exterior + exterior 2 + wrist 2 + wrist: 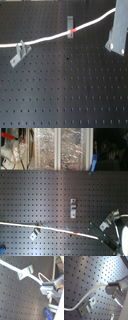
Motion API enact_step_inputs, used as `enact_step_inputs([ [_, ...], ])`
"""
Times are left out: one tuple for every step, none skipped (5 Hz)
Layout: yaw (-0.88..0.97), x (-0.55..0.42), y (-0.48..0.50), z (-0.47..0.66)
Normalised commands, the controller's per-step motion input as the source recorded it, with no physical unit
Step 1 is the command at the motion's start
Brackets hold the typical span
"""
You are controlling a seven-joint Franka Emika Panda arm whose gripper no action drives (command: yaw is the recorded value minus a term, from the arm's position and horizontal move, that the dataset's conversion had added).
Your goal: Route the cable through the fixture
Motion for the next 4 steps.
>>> enact_step_inputs([
  [0.0,-0.017,-0.031,0.03],
  [0.42,-0.525,-0.077,-0.01],
  [0.57,-0.473,0.057,0.0],
  [0.58,-0.448,0.125,-0.02],
])
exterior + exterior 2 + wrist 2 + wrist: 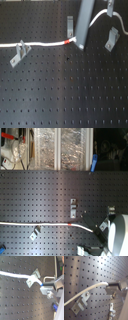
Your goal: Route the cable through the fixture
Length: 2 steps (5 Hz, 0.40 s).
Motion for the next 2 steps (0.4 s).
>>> enact_step_inputs([
  [0.0,-0.115,-0.119,0.0],
  [-0.18,0.008,-0.662,0.1],
])
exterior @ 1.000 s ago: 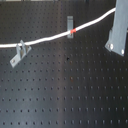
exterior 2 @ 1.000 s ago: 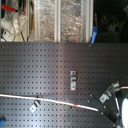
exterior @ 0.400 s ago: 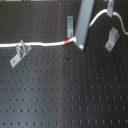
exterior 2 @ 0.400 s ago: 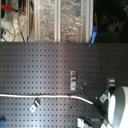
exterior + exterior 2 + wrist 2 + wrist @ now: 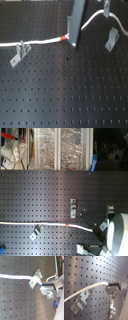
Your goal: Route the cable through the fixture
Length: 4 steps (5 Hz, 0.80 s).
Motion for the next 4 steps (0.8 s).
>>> enact_step_inputs([
  [-0.03,0.197,-0.381,0.03],
  [0.0,-0.184,-0.503,0.05],
  [0.0,-0.564,-0.622,0.15],
  [-0.02,-0.672,-0.469,0.15],
])
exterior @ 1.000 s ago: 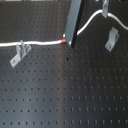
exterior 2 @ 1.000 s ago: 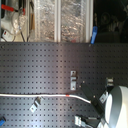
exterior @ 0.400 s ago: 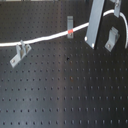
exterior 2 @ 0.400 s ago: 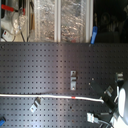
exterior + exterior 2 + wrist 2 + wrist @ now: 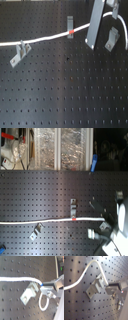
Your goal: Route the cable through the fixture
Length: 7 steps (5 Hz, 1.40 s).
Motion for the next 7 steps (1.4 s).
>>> enact_step_inputs([
  [0.0,-0.265,0.047,0.01],
  [-0.01,0.001,0.001,0.05],
  [-0.38,0.065,0.074,0.23],
  [-0.35,0.087,0.111,0.23],
  [-0.26,0.159,0.289,0.3],
  [-0.17,0.145,0.298,0.37],
  [-0.06,-0.03,0.253,0.28],
])
